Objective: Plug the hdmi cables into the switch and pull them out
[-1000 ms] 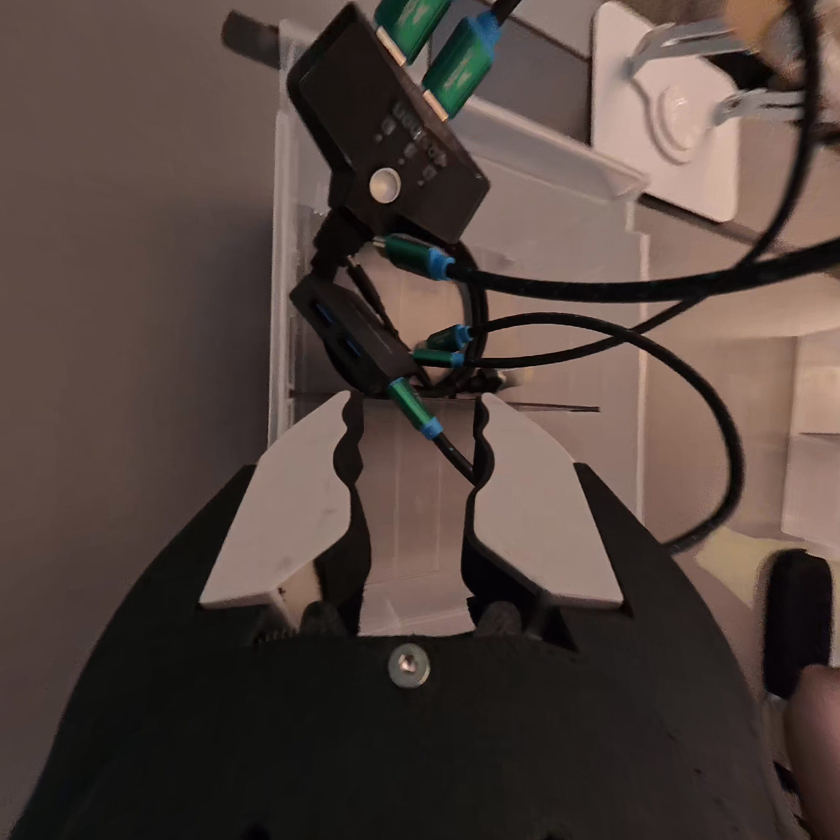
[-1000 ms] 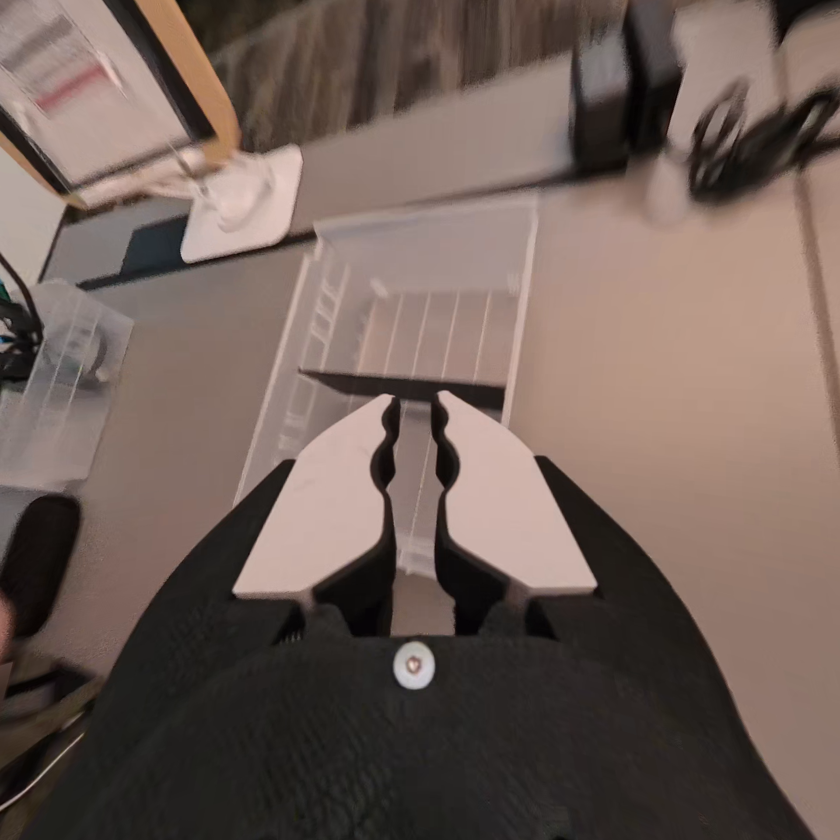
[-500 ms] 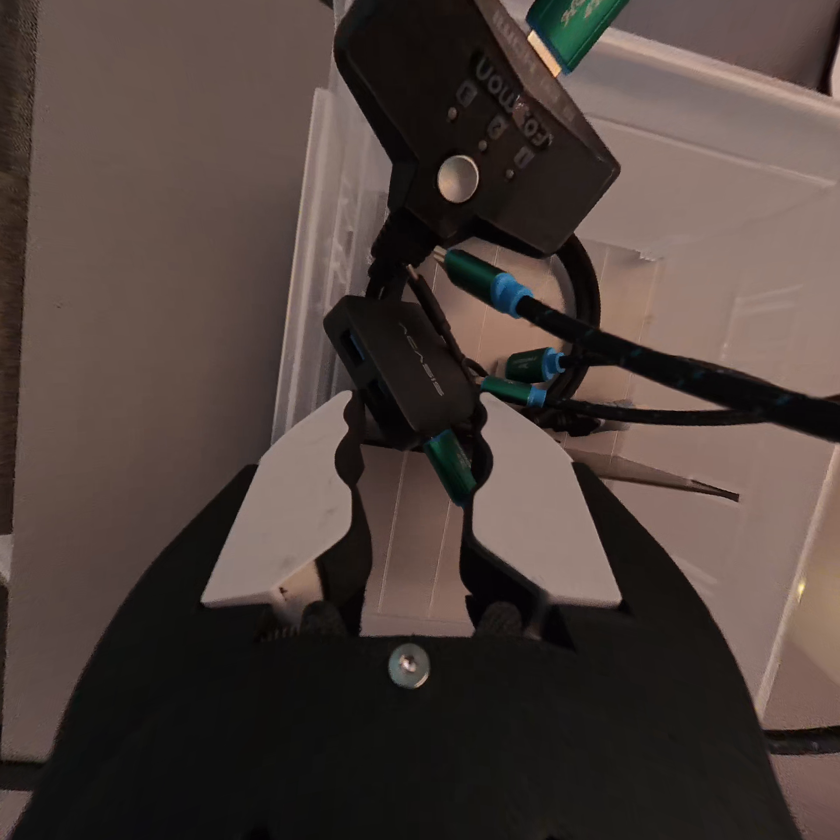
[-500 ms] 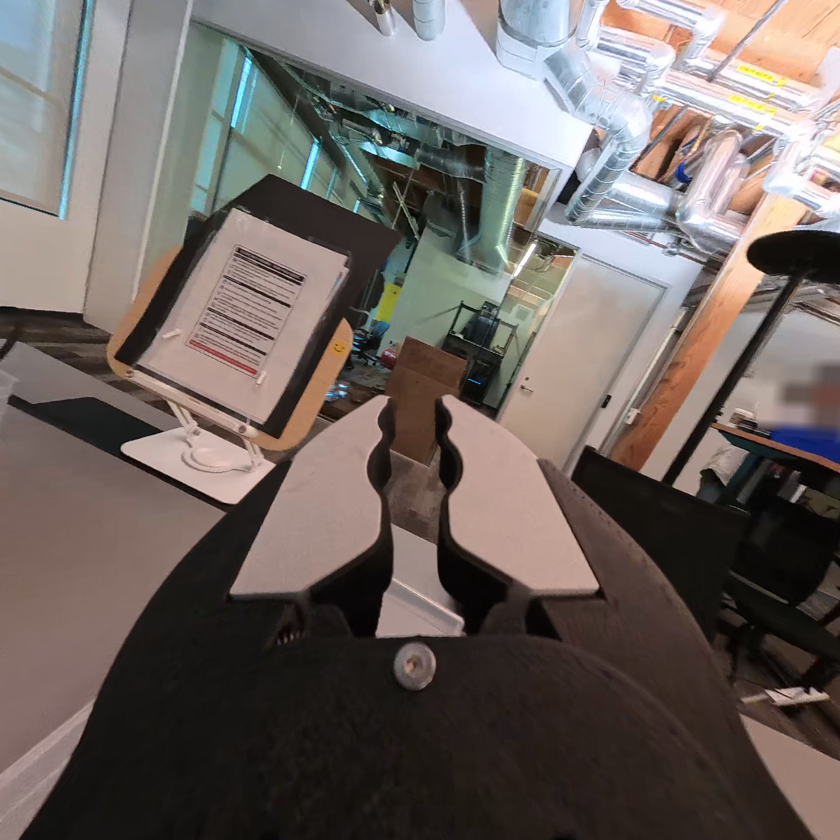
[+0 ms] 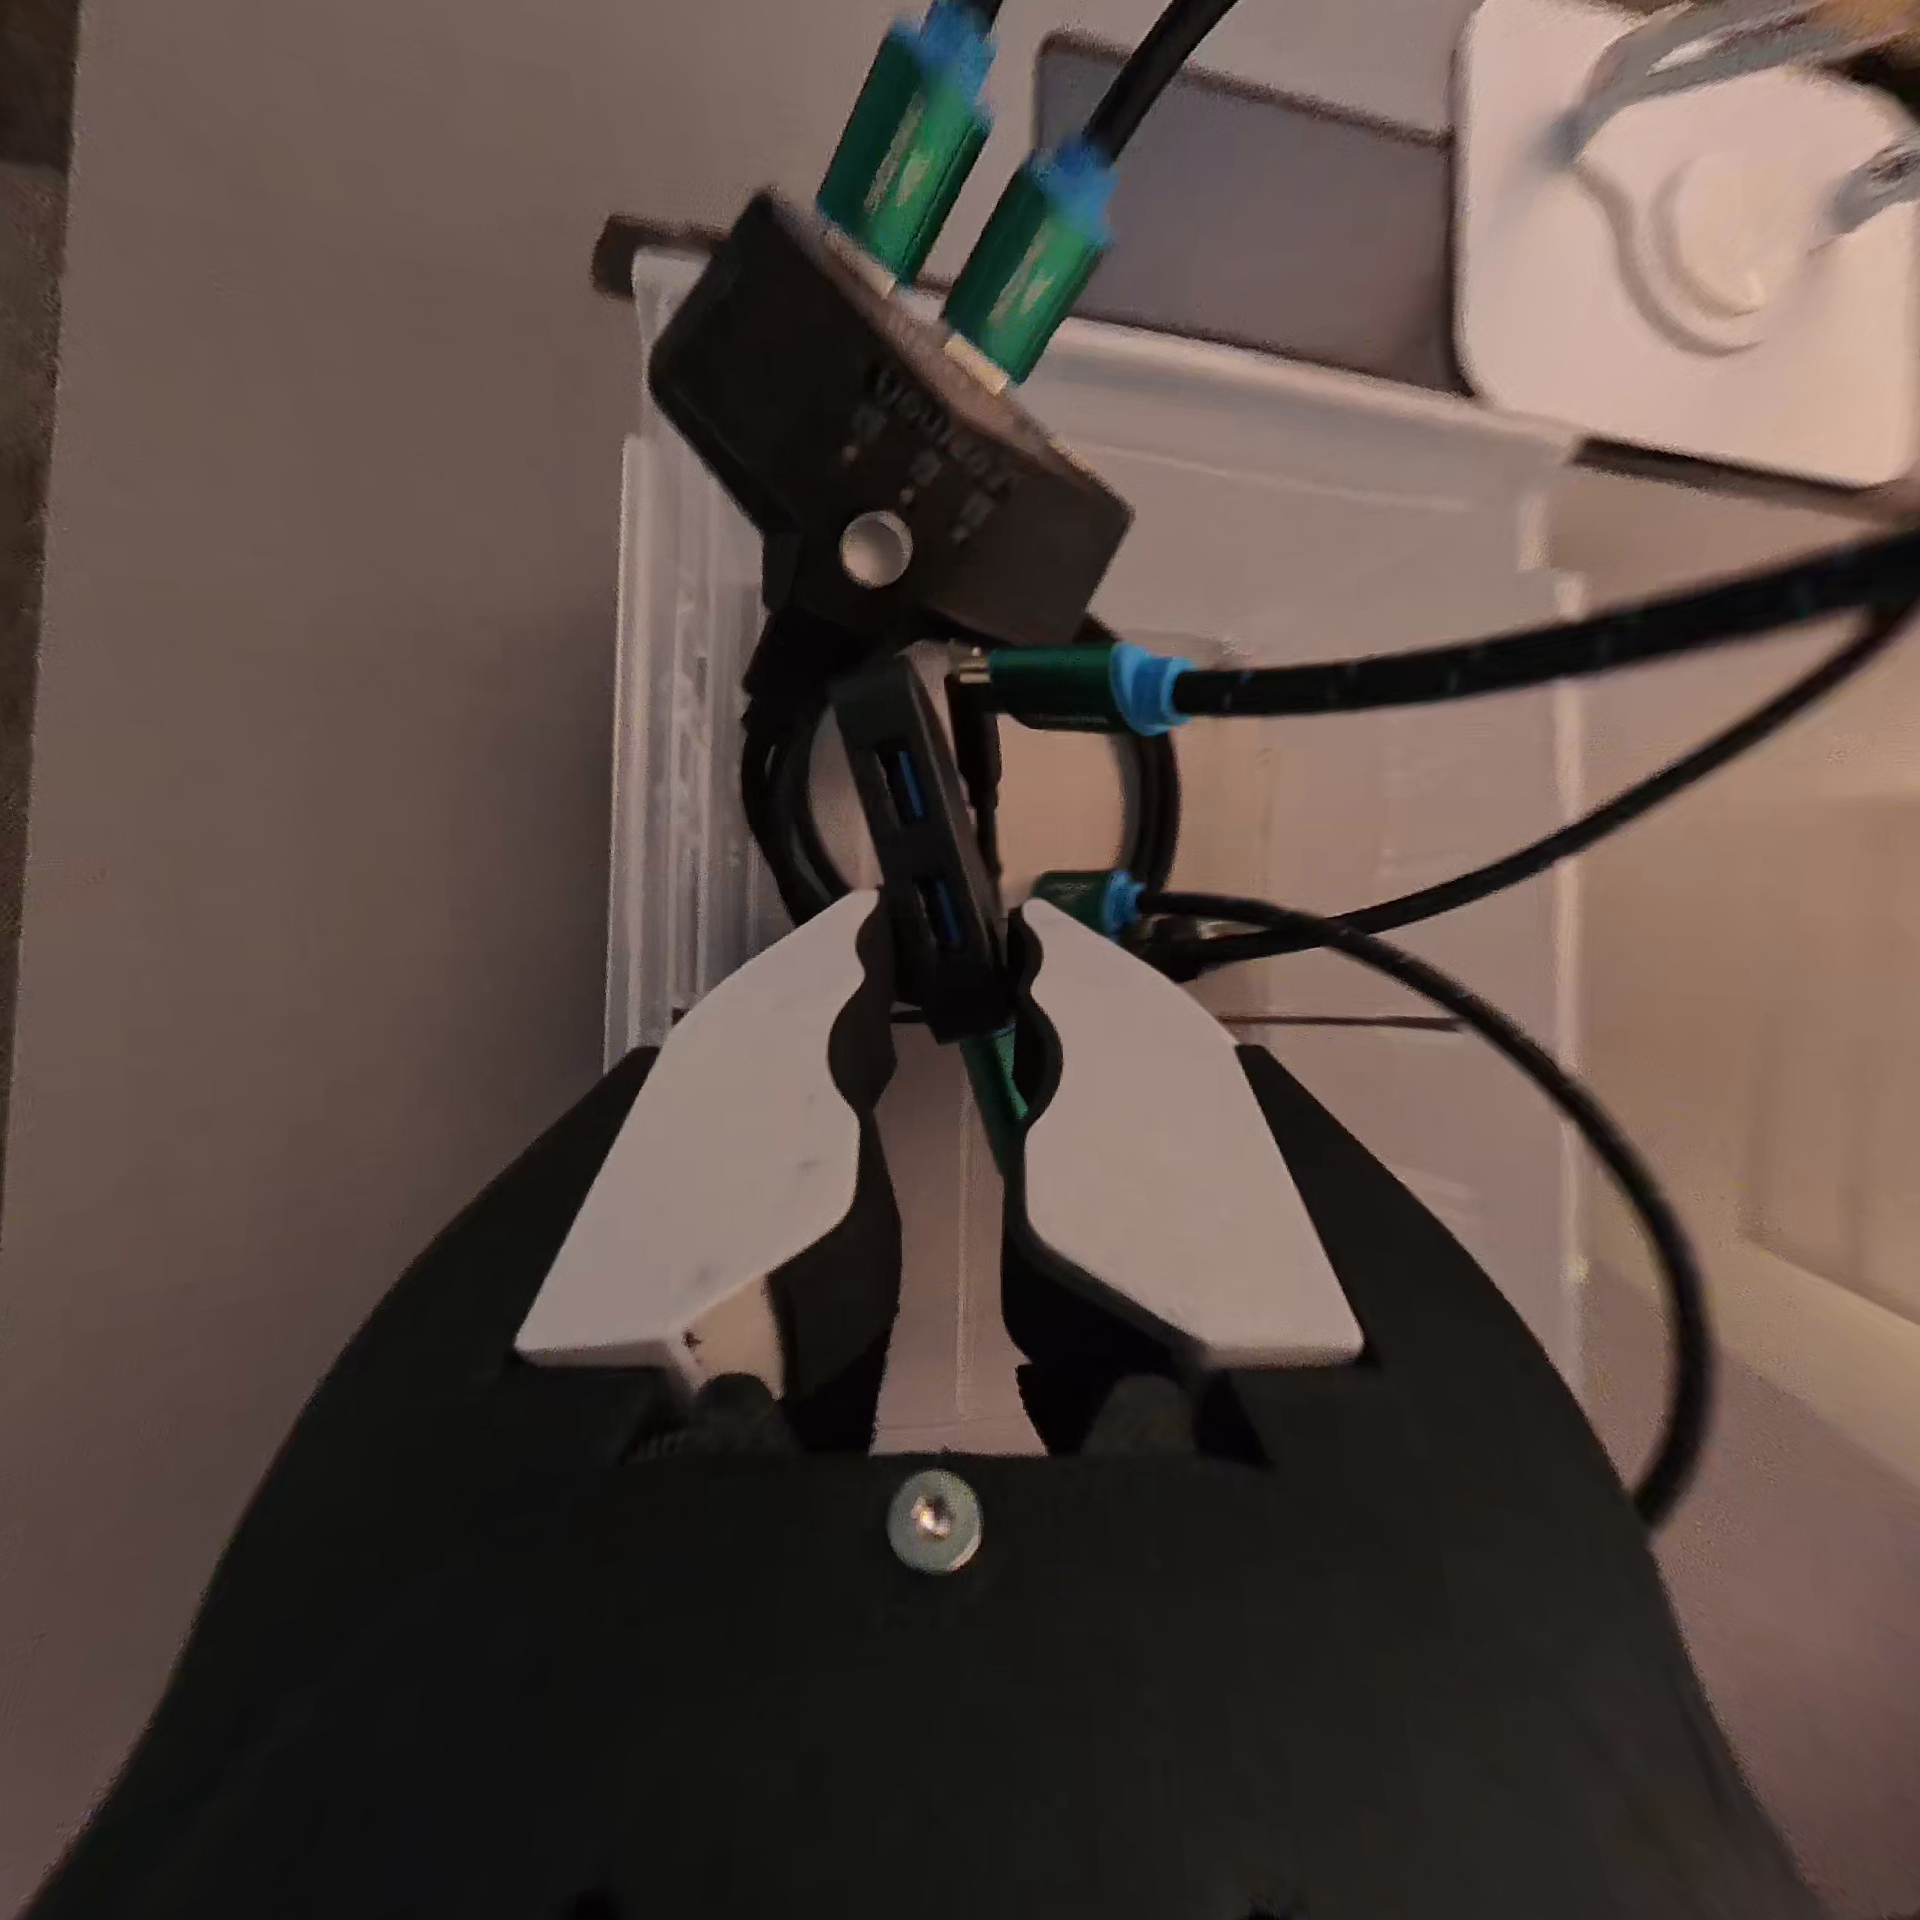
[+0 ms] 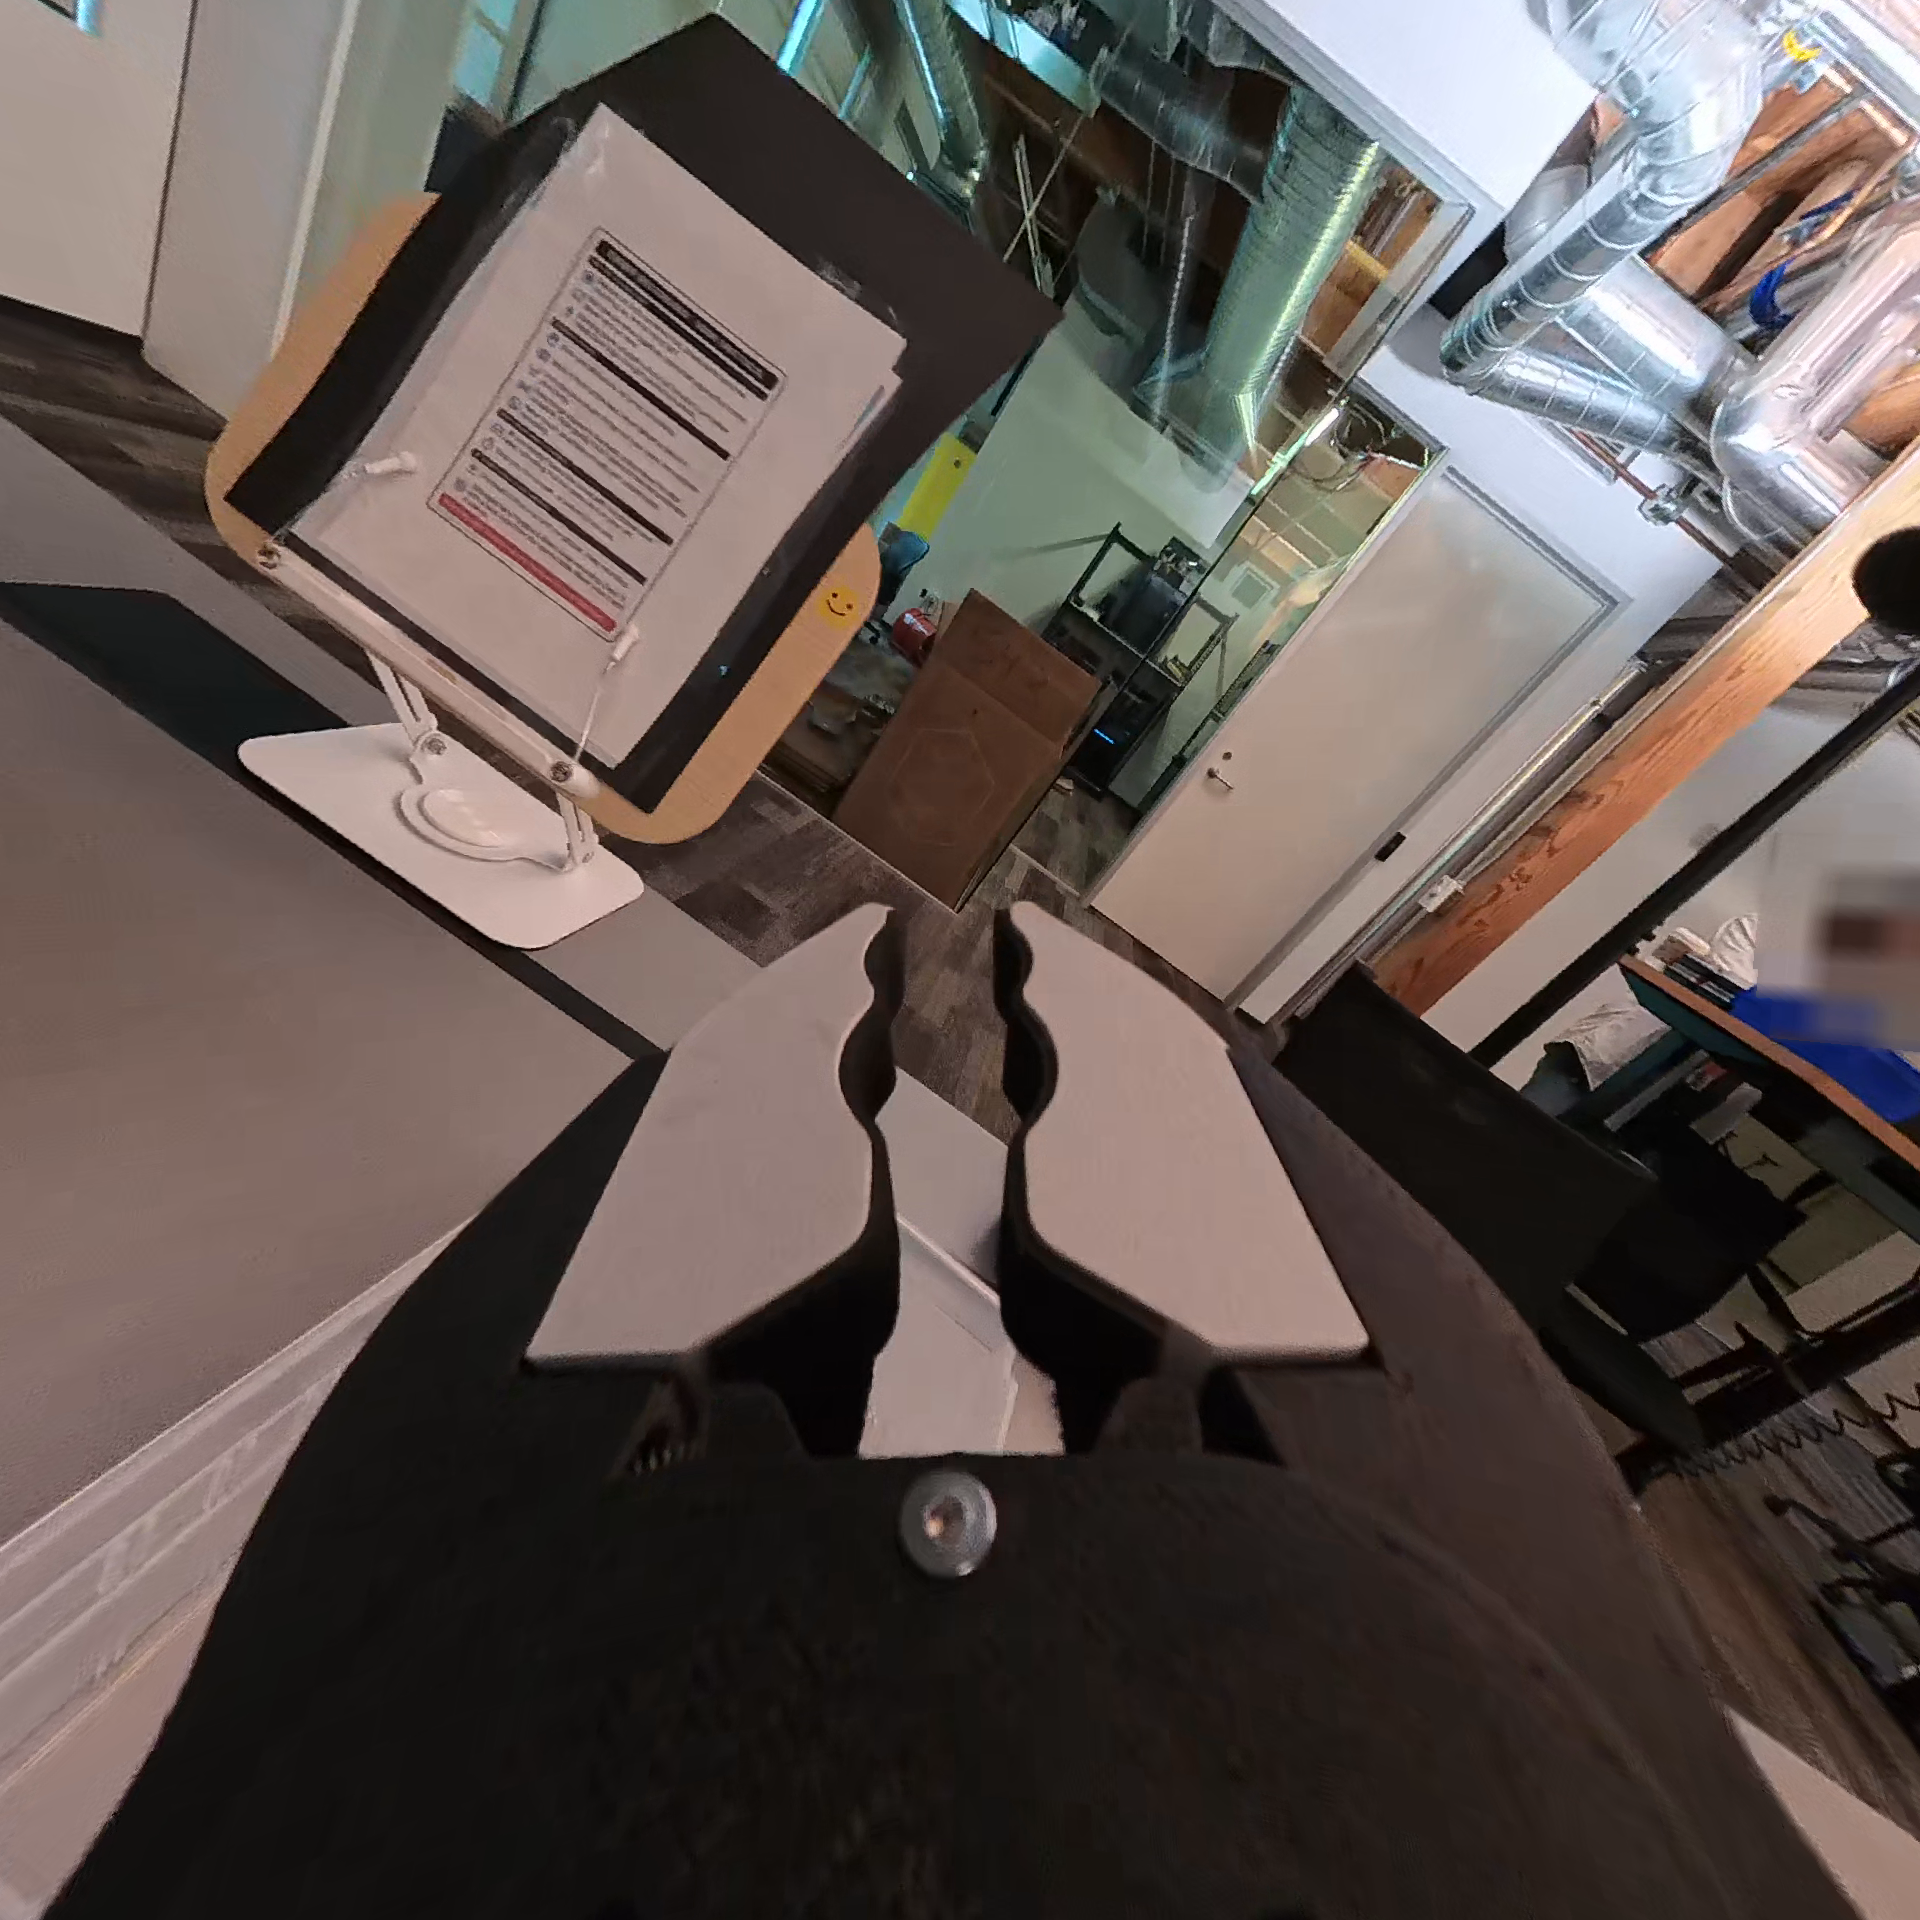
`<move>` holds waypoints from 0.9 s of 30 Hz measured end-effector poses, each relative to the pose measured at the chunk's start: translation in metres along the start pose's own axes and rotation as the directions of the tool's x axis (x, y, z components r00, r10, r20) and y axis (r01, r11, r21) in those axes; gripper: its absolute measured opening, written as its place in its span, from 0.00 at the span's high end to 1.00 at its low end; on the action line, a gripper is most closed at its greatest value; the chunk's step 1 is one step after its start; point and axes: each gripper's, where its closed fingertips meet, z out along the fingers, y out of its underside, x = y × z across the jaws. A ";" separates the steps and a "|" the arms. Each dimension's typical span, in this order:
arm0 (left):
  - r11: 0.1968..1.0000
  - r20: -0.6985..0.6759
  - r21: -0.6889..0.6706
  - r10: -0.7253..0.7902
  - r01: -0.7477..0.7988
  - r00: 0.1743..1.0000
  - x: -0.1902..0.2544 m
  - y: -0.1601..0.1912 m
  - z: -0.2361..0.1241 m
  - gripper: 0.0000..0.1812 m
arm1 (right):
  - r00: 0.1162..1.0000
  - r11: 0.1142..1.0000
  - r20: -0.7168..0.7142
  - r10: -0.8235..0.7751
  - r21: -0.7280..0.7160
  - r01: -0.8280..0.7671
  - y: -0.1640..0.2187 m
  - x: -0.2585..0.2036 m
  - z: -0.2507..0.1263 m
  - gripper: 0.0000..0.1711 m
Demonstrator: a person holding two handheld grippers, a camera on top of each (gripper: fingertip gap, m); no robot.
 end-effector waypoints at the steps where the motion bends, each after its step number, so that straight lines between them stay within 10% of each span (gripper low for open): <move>1: 1.000 -0.024 0.030 0.003 -0.002 1.000 0.004 -0.004 -0.009 0.90 | 1.000 1.000 0.009 -0.007 0.006 0.007 -0.003 -0.003 0.002 0.90; 11: 0.973 -0.002 0.218 0.072 -0.070 0.997 0.014 -0.019 -0.076 0.92 | 0.990 0.993 0.085 -0.113 -0.022 0.115 -0.012 -0.037 0.022 0.91; 18: 0.968 0.258 0.213 0.078 -0.135 0.963 -0.030 -0.020 -0.086 0.92 | 0.973 0.977 0.130 -0.192 -0.068 0.202 -0.009 -0.058 0.035 0.91; 27: 0.871 0.049 0.483 0.074 -0.088 0.996 0.006 -0.026 -0.171 0.92 | 0.950 0.962 0.190 -0.248 -0.069 0.265 -0.015 -0.086 0.048 0.91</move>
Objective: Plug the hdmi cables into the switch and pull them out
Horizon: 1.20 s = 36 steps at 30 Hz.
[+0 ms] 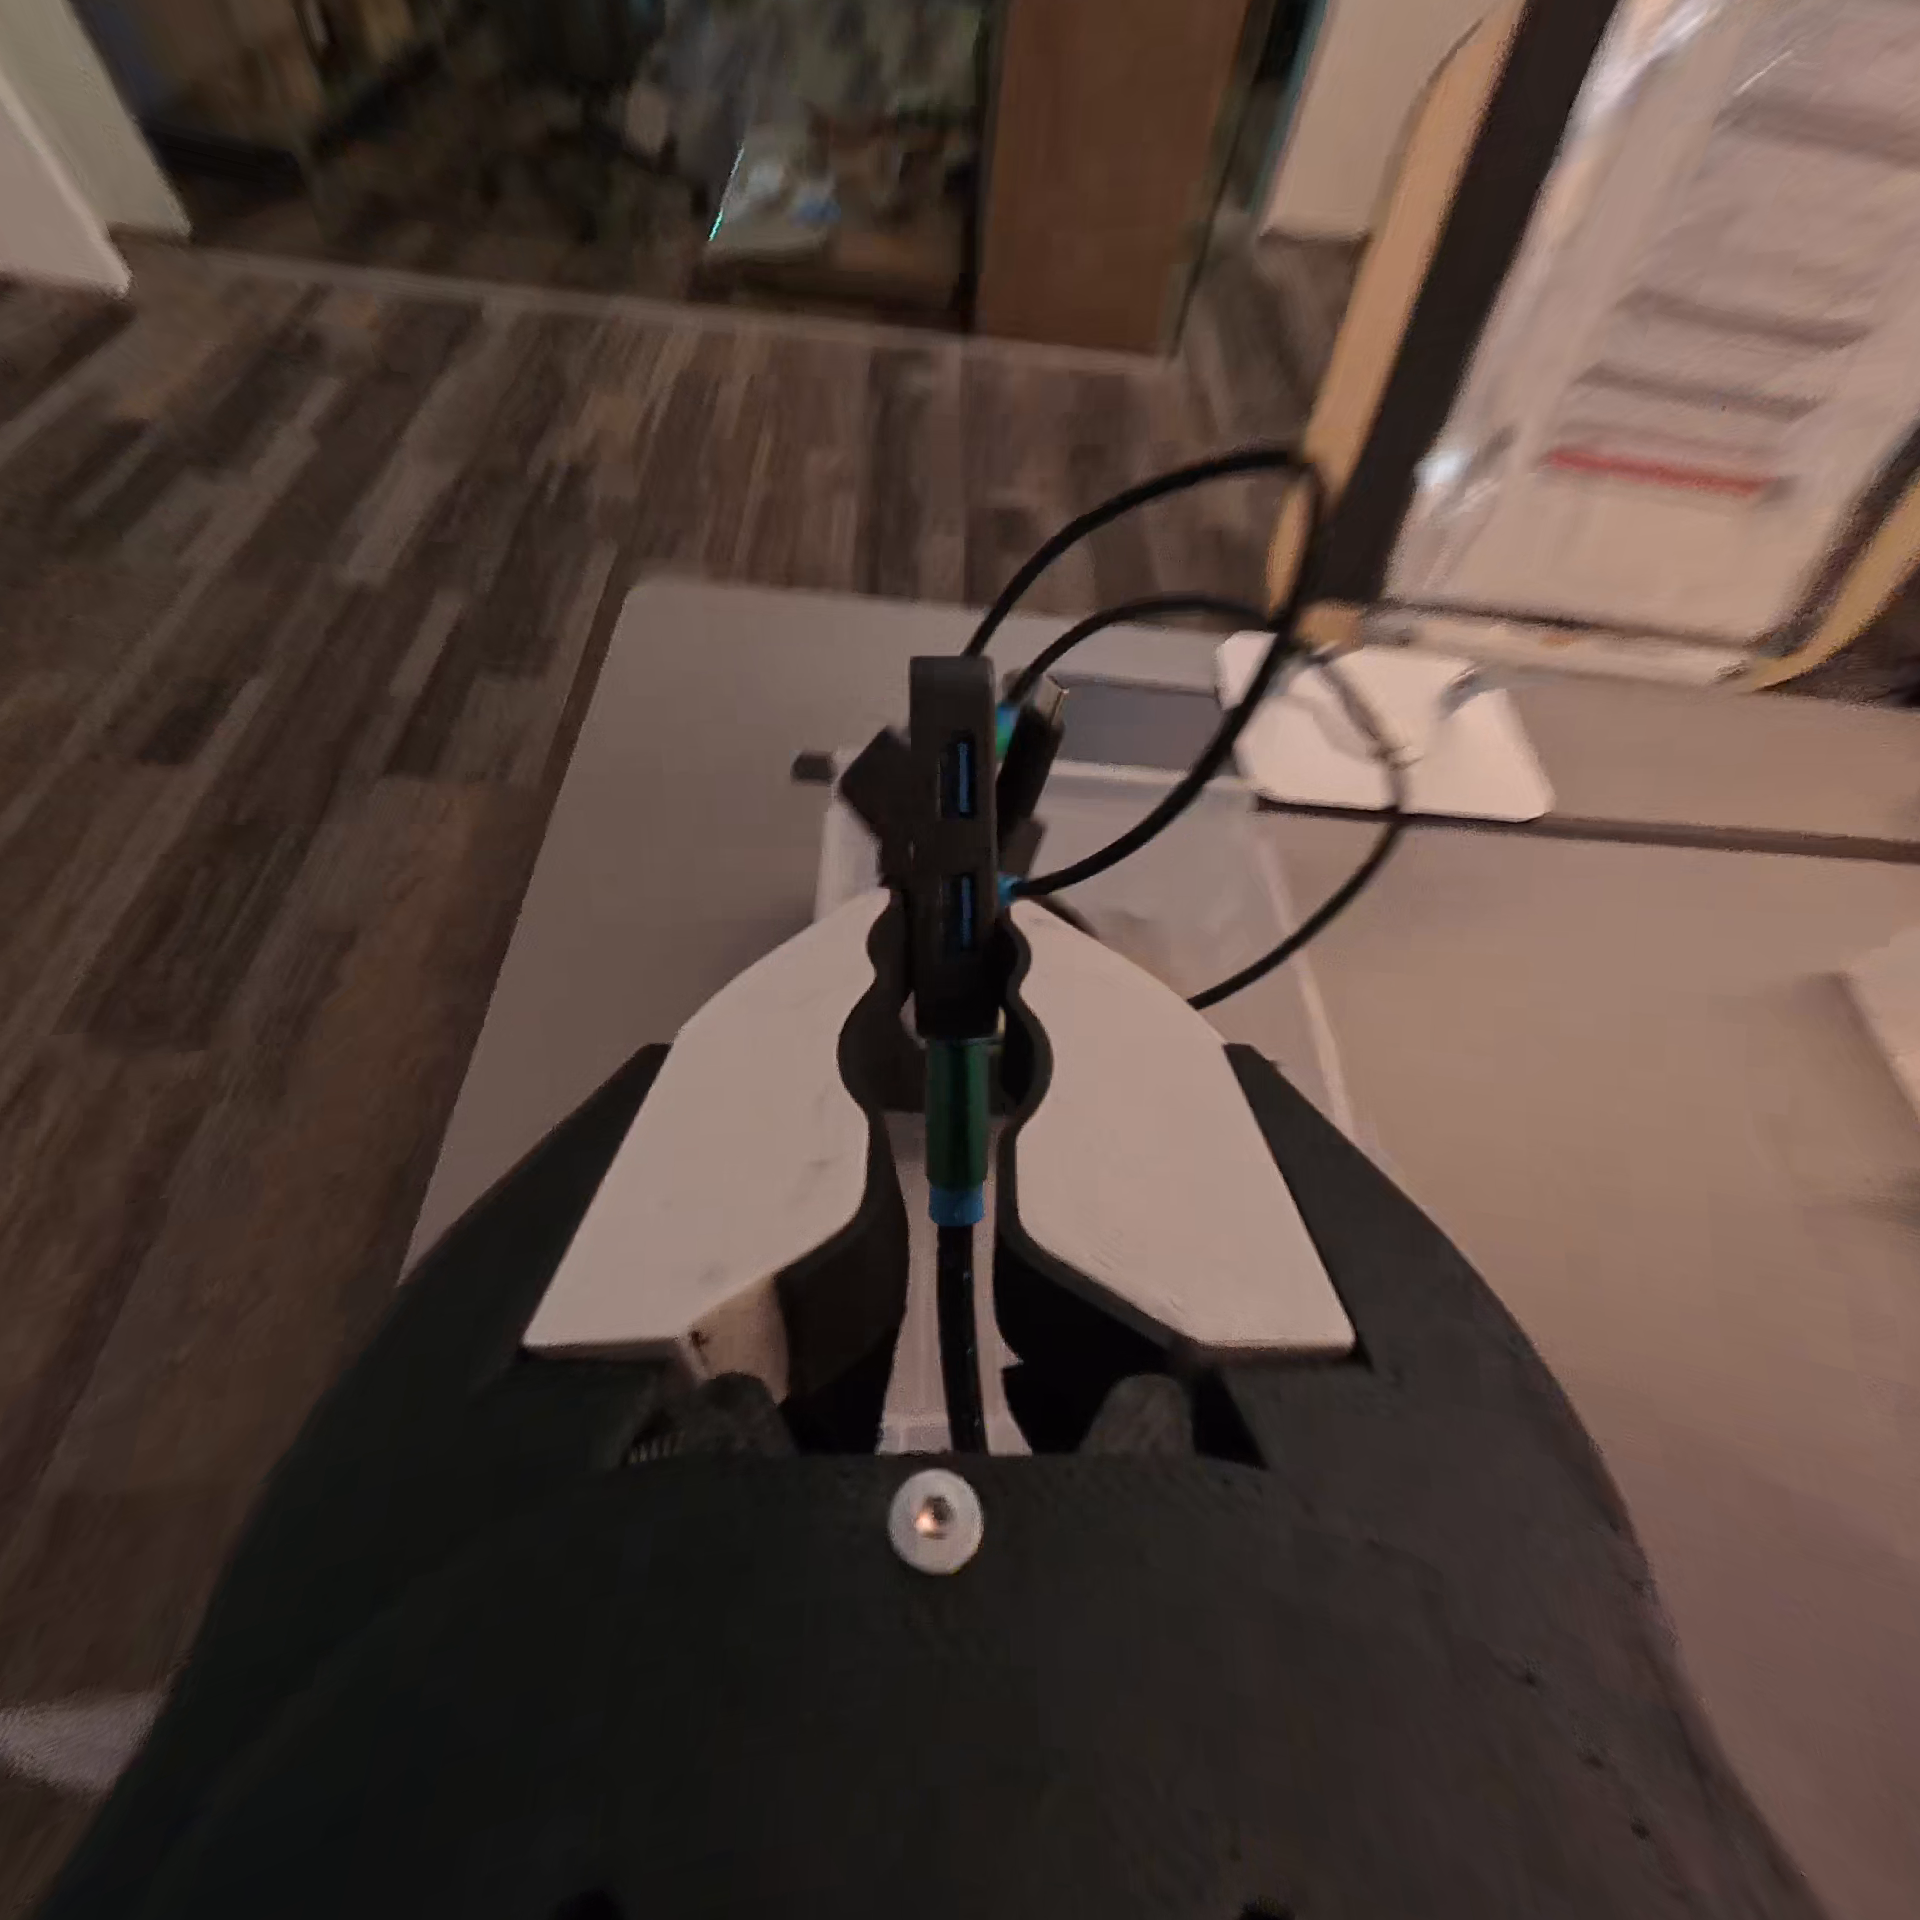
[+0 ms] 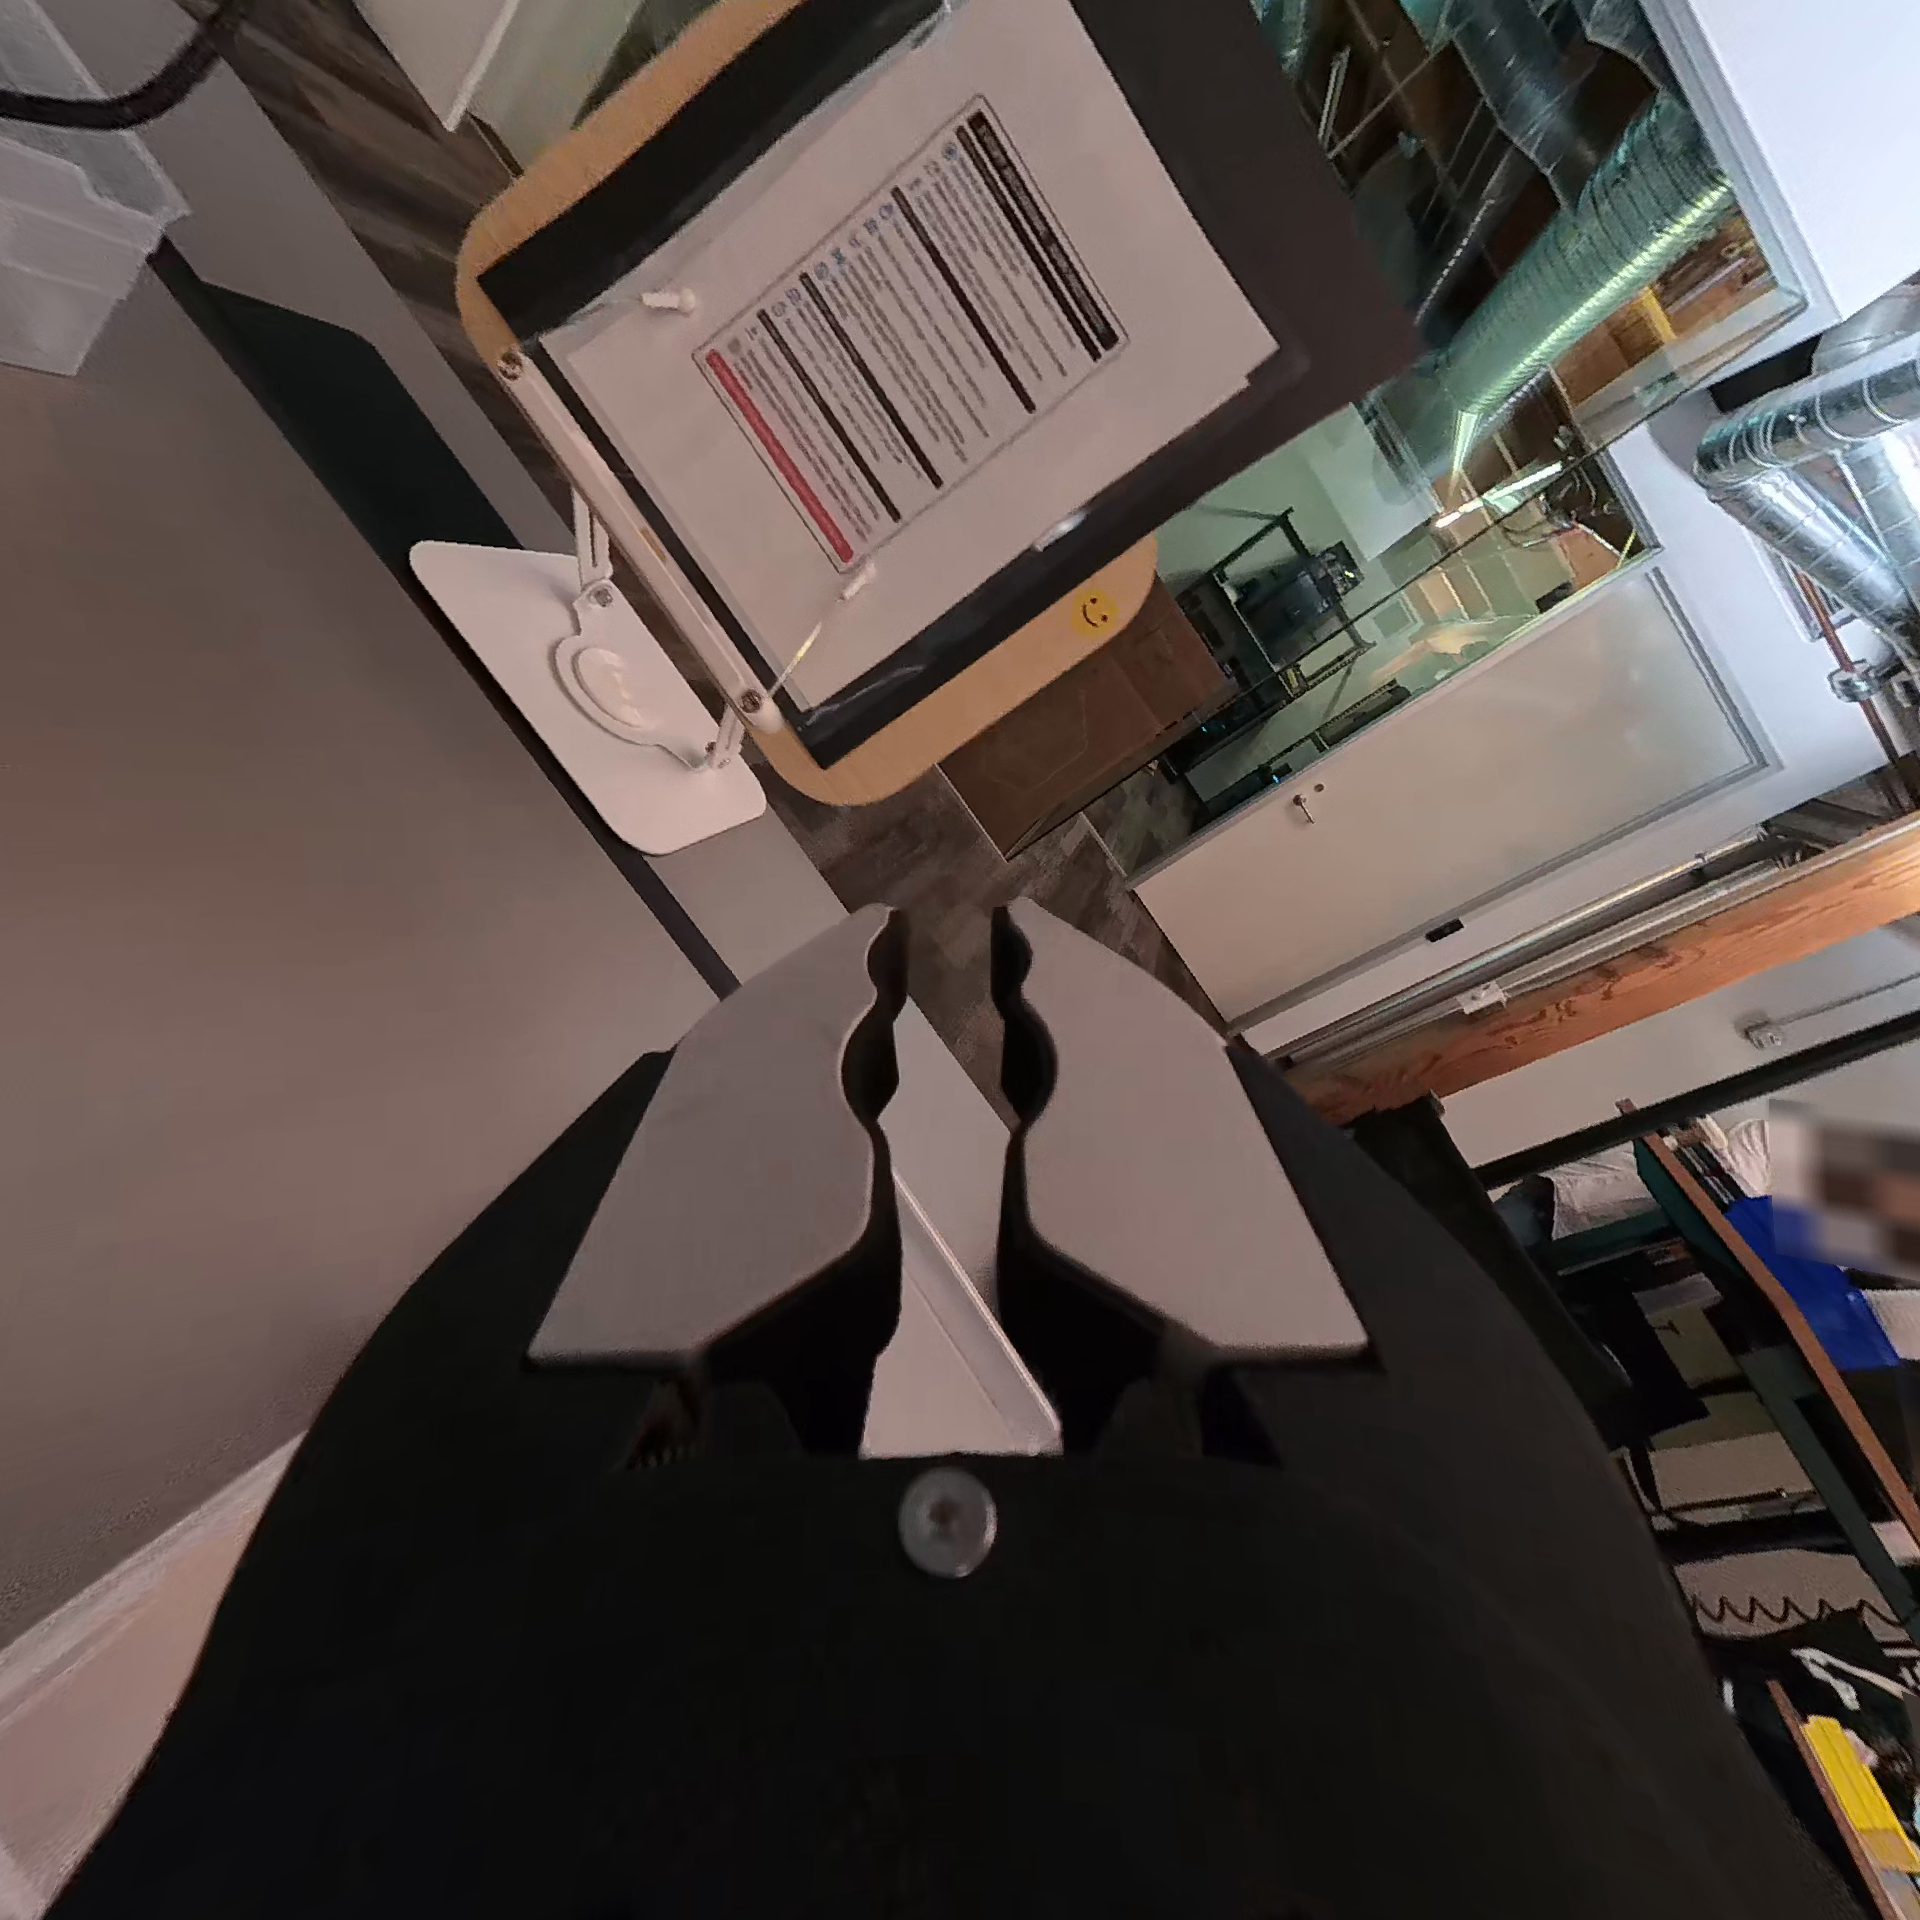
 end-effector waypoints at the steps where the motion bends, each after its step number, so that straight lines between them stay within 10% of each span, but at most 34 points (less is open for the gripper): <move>1: 0.998 -0.046 0.061 0.006 -0.003 0.999 0.010 -0.009 -0.015 0.92 | 1.000 1.000 0.010 -0.007 0.007 0.007 -0.004 -0.004 0.002 0.91; 7: 0.939 -0.474 0.344 0.186 -0.014 0.861 0.105 -0.041 -0.093 0.92 | 0.995 0.985 0.094 -0.013 0.173 -0.004 -0.044 -0.038 0.018 0.91; 15: 0.965 -0.891 0.250 0.196 0.082 0.410 0.234 -0.030 -0.108 0.92 | 0.976 0.822 0.214 -0.029 0.561 -0.099 -0.140 -0.097 -0.001 0.78; 20: 0.983 -0.939 0.132 0.081 0.131 0.333 0.281 -0.018 -0.074 0.92 | 0.988 0.726 0.150 -0.027 0.682 -0.084 -0.182 -0.119 -0.020 0.62; 26: 0.986 -0.968 -0.079 -0.111 0.146 0.226 0.314 0.005 -0.045 0.92 | 0.953 0.670 -0.178 -0.246 0.679 0.299 -0.196 -0.152 -0.023 0.70; 36: 0.956 -0.951 -0.217 -0.253 0.199 0.179 0.324 0.017 -0.024 0.91 | 0.842 0.661 -0.287 -0.457 0.524 0.537 -0.169 -0.164 0.006 0.73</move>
